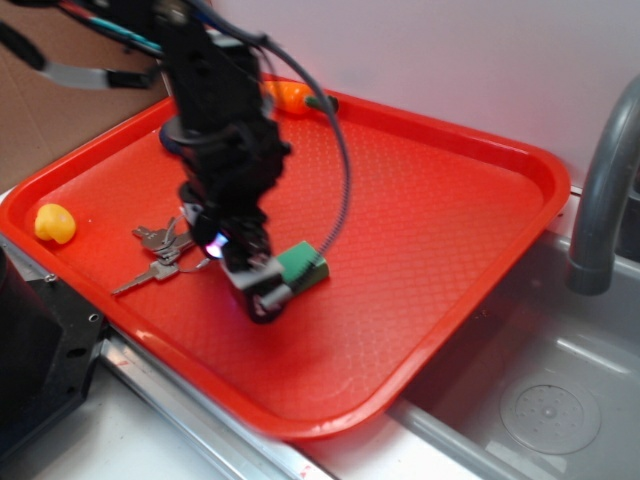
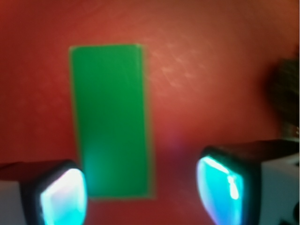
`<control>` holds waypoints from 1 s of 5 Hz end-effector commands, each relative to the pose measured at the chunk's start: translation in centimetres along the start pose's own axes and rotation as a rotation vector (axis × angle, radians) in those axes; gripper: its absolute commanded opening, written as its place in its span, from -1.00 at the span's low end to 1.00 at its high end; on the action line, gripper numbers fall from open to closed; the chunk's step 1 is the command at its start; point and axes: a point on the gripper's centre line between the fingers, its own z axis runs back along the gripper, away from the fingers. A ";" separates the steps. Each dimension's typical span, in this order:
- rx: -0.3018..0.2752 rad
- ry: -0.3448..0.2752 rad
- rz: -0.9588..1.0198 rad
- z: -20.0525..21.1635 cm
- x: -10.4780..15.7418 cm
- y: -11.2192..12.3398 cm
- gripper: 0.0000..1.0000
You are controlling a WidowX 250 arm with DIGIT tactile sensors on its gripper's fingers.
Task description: Grab the green block.
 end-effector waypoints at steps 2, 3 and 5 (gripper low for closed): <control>-0.003 -0.015 -0.032 -2.5 2.0 -0.9 -0.32; -0.013 0.017 0.025 -2.5 2.0 0.0 -1.00; -0.024 0.014 0.195 4.4 -1.8 5.0 -1.00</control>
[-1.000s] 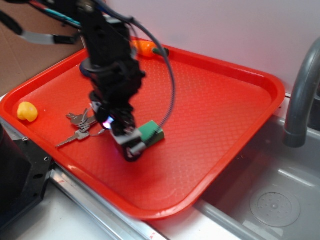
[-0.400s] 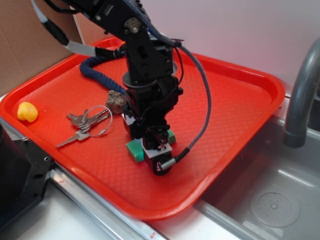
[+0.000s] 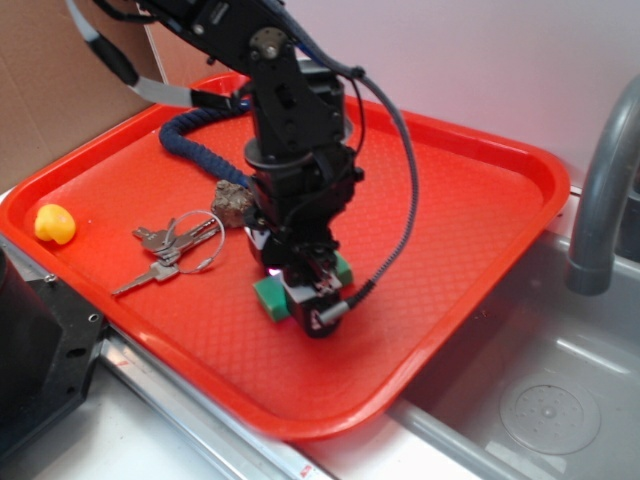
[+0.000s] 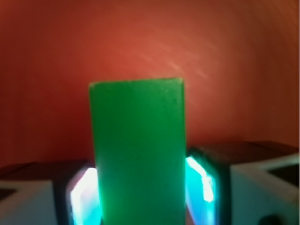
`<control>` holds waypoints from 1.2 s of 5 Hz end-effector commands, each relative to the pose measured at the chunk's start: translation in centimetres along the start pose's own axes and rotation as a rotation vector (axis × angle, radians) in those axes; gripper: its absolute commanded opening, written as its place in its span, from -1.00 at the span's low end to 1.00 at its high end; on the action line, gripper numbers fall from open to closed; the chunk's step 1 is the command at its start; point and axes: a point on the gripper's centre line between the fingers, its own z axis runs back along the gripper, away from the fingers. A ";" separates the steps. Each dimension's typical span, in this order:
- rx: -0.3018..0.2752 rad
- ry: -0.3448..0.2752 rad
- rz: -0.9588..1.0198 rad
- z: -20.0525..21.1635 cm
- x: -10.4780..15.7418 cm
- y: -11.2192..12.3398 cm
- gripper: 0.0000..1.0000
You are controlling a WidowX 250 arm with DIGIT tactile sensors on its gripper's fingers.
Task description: Grab the green block.
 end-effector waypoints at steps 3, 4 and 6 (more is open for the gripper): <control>0.038 -0.222 0.251 17.8 -2.6 5.5 -1.00; 0.030 -0.204 0.262 17.3 -2.3 6.2 -1.00; 0.084 -0.174 0.255 17.0 -2.0 5.0 -1.00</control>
